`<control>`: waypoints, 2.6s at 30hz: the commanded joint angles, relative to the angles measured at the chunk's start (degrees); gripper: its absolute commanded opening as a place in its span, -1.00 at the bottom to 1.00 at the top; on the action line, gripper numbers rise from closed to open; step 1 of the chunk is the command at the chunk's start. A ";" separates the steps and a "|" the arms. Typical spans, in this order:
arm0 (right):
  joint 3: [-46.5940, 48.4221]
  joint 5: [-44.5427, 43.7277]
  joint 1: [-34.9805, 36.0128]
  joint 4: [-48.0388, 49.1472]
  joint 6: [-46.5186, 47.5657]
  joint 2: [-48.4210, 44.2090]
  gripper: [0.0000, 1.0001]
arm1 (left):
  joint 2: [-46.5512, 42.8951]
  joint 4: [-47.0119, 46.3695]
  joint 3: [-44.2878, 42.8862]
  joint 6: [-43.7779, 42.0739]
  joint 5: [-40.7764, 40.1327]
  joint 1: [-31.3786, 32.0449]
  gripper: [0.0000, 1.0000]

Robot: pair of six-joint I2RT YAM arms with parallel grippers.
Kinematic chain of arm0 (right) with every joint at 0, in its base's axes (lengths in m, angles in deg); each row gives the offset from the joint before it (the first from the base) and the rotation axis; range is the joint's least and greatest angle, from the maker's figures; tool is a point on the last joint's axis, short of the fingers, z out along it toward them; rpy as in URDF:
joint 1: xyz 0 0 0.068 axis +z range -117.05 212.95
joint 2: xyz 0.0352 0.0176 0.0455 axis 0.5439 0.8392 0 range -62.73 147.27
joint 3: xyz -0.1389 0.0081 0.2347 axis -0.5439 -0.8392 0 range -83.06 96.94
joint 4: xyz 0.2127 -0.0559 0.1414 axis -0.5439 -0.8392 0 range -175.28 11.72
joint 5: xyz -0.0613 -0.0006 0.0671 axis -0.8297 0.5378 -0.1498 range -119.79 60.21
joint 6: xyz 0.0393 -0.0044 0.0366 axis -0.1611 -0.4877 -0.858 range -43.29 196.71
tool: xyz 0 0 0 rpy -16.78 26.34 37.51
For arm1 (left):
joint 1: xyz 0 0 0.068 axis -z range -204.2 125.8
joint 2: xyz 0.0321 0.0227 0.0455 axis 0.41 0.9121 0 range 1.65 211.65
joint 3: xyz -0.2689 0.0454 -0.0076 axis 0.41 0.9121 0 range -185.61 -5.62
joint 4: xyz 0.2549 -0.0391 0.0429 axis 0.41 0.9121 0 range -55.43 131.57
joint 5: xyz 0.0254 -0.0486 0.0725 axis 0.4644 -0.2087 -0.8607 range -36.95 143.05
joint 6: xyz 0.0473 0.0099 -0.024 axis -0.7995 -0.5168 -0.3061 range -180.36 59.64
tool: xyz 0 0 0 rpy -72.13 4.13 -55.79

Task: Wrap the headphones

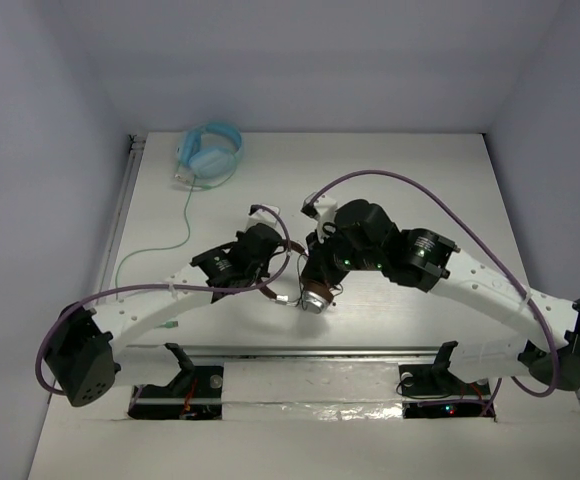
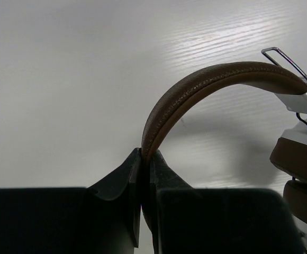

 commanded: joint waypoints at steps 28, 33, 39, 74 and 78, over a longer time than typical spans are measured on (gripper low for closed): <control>-10.64 -25.09 -11.87 3.65 -1.33 0.72 -1.00 | -9.66 -5.66 -1.63 -14.32 33.35 -12.80 -1.00; -14.24 -22.63 -14.33 10.14 -3.96 0.55 -0.97 | -10.19 -9.87 -1.54 -12.48 45.72 -16.31 -1.00; -17.23 -17.63 -15.48 18.40 -5.55 -0.24 -0.92 | -10.98 -12.77 -1.28 -9.67 57.34 -22.81 -1.00; -44.40 -0.03 -16.62 70.37 -13.47 -1.56 -0.21 | -16.69 -29.82 -3.48 13.80 55.85 -27.48 -1.00; -42.03 1.71 -16.62 70.45 -11.01 -0.43 -0.19 | -16.69 -32.73 -2.60 15.82 57.88 -27.48 -1.00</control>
